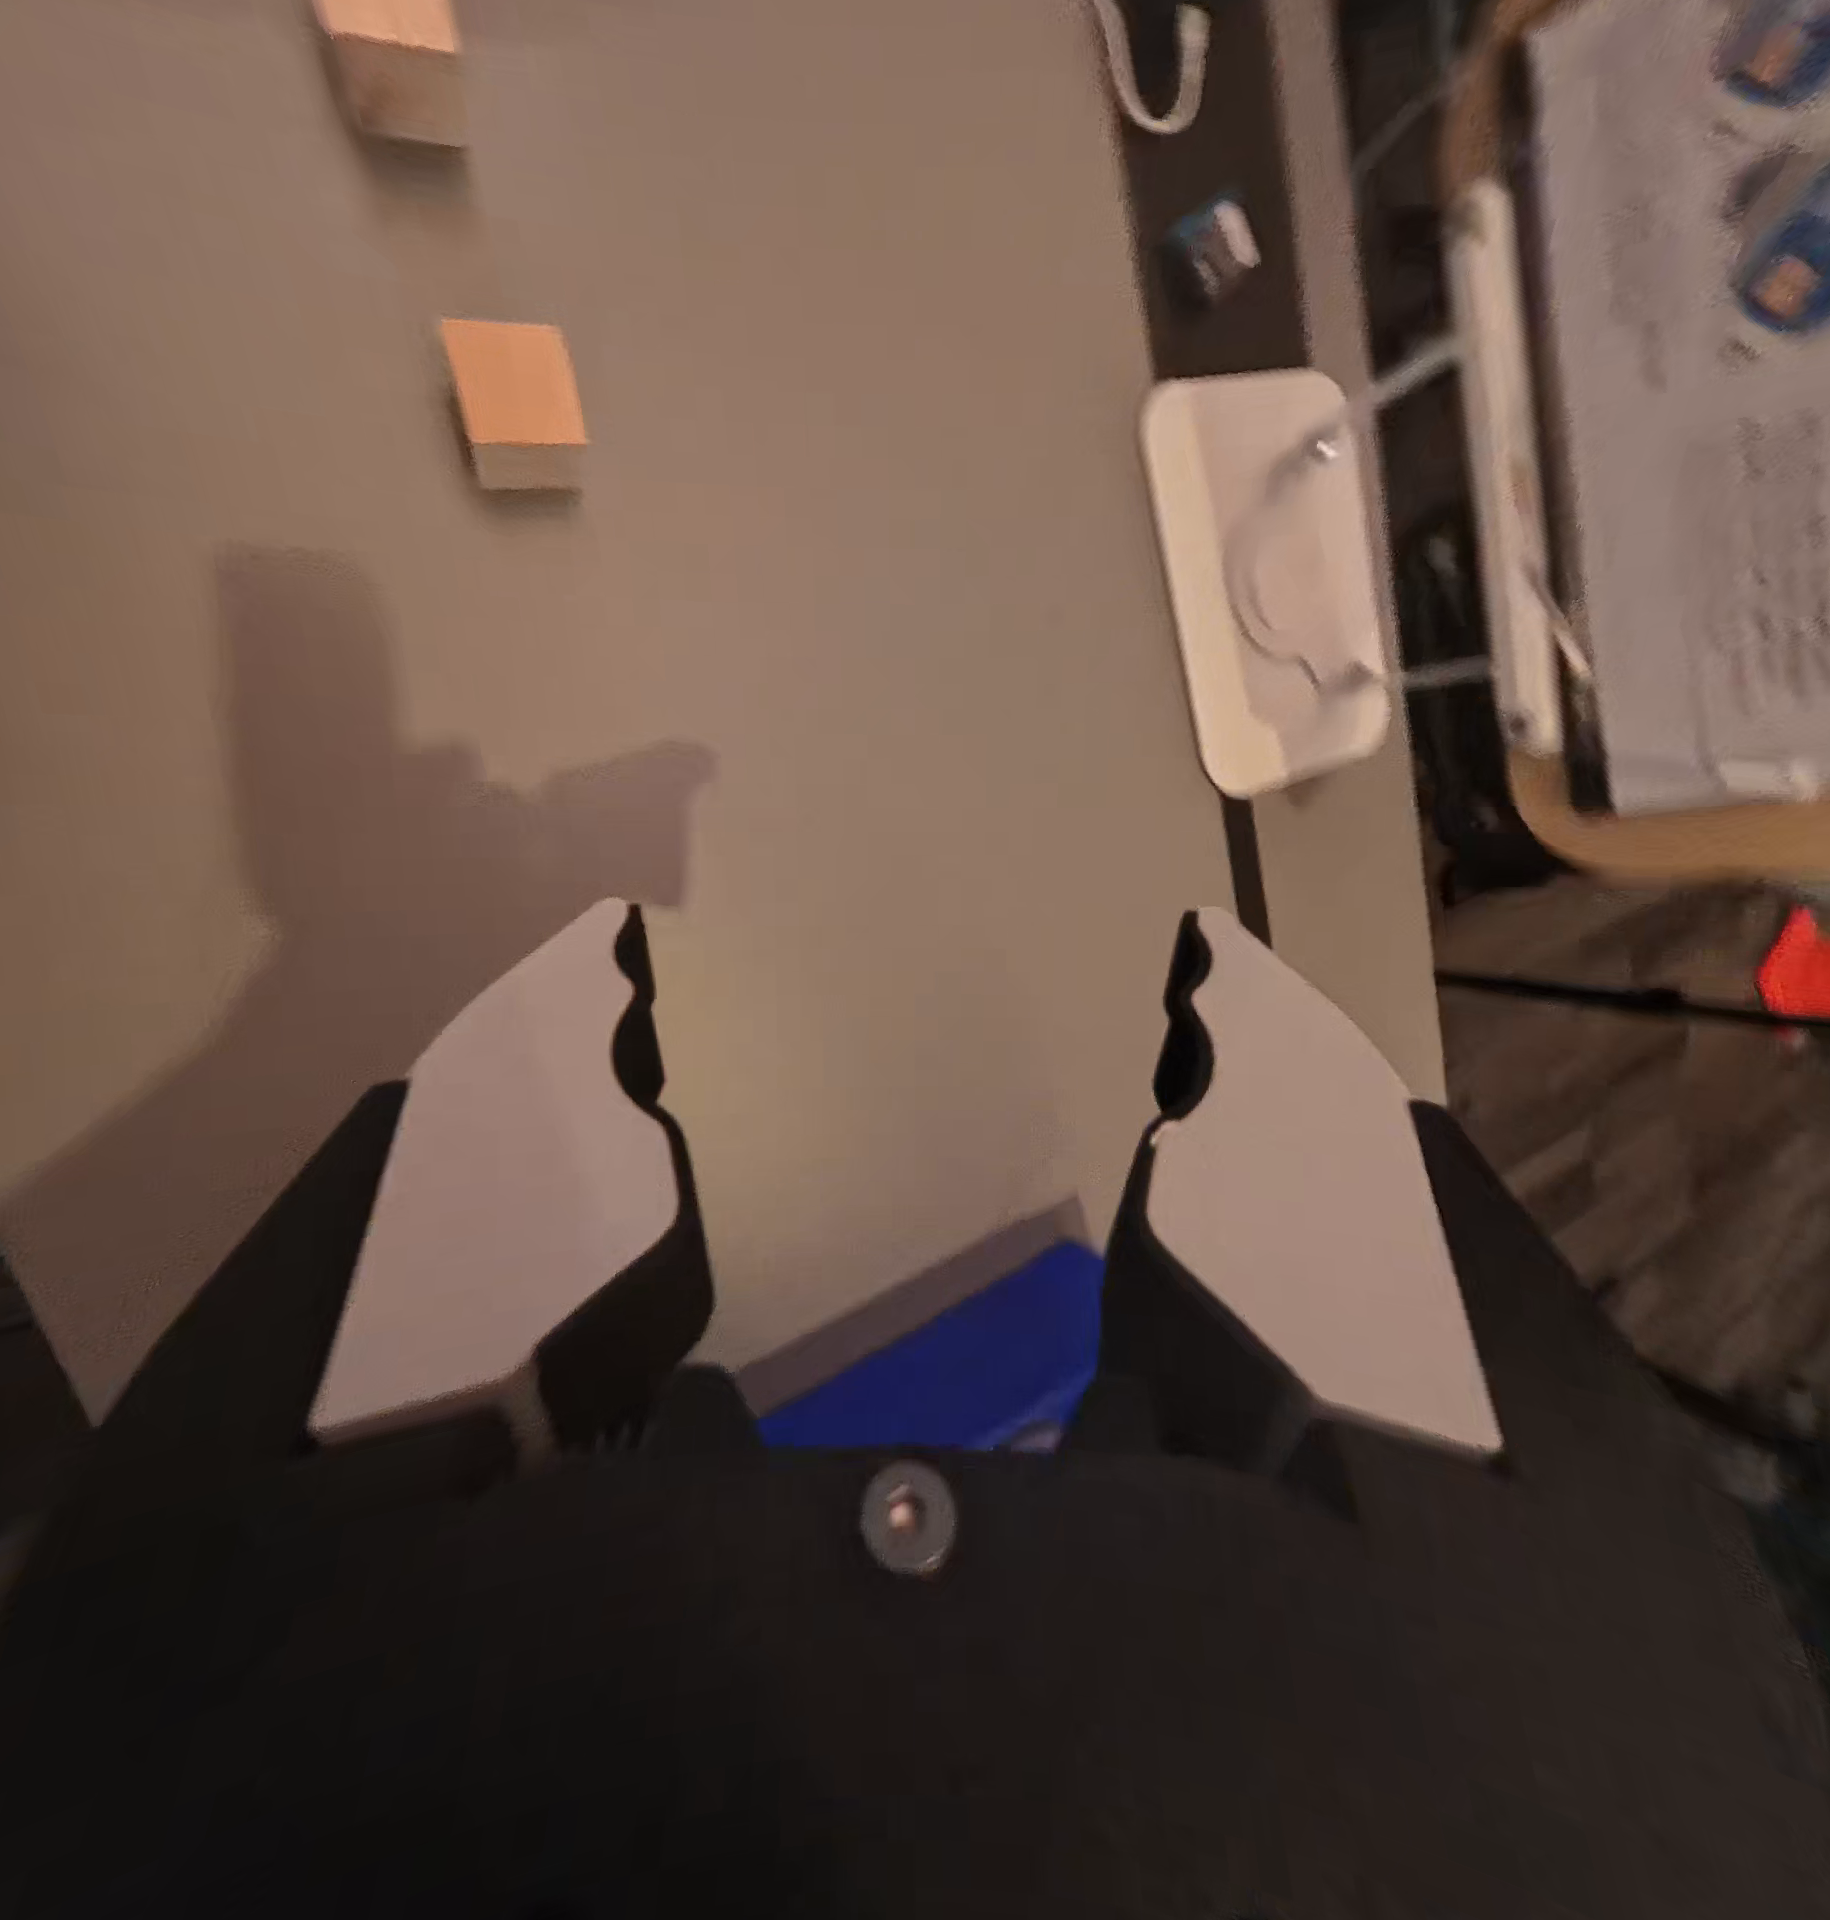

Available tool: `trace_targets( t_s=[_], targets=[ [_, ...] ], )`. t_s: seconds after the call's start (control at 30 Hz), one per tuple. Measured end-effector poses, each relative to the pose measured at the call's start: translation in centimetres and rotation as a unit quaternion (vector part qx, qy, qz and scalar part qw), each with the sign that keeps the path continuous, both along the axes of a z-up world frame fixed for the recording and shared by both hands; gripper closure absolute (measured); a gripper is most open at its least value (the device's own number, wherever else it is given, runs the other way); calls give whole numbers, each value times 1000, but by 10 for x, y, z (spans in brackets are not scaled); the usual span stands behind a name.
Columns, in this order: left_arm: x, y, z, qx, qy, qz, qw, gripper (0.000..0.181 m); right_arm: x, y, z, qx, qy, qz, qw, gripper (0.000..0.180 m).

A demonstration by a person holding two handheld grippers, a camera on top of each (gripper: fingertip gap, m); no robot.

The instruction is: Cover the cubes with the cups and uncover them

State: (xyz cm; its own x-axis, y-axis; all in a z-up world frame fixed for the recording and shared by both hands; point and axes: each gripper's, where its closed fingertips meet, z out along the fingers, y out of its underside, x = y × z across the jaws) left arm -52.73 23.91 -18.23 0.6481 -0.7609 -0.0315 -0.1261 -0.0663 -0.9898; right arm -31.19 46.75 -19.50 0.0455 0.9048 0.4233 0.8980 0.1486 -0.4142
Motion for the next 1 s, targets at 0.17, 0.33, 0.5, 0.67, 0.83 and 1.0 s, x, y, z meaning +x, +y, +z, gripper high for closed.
trace_targets(
  t_s=[0.17,0.33,0.5,0.67,0.83,1.0],
  targets=[
    [-26,3,5,10,-3,39,999,120,-100,-25,-94,-100,-82,61,990,90],
    [-37,5,5,10,-12,47,999,120,-151,-36,-163,-139,-153,70,976,94],
    [-40,9,0,0,-12,45,999,120,-169,-39,-198,-172,-185,69,965,98],
    [-39,12,-2,-3,-14,40,999,120,-175,-46,-227,-198,-209,61,956,116],
    [-36,10,-1,1,-8,39,999,120,-168,-37,-207,-194,-187,35,962,135],
    [-28,10,-4,-3,-4,32,999,120,-101,-1,-115,-181,-113,-72,974,135]
  ],
)
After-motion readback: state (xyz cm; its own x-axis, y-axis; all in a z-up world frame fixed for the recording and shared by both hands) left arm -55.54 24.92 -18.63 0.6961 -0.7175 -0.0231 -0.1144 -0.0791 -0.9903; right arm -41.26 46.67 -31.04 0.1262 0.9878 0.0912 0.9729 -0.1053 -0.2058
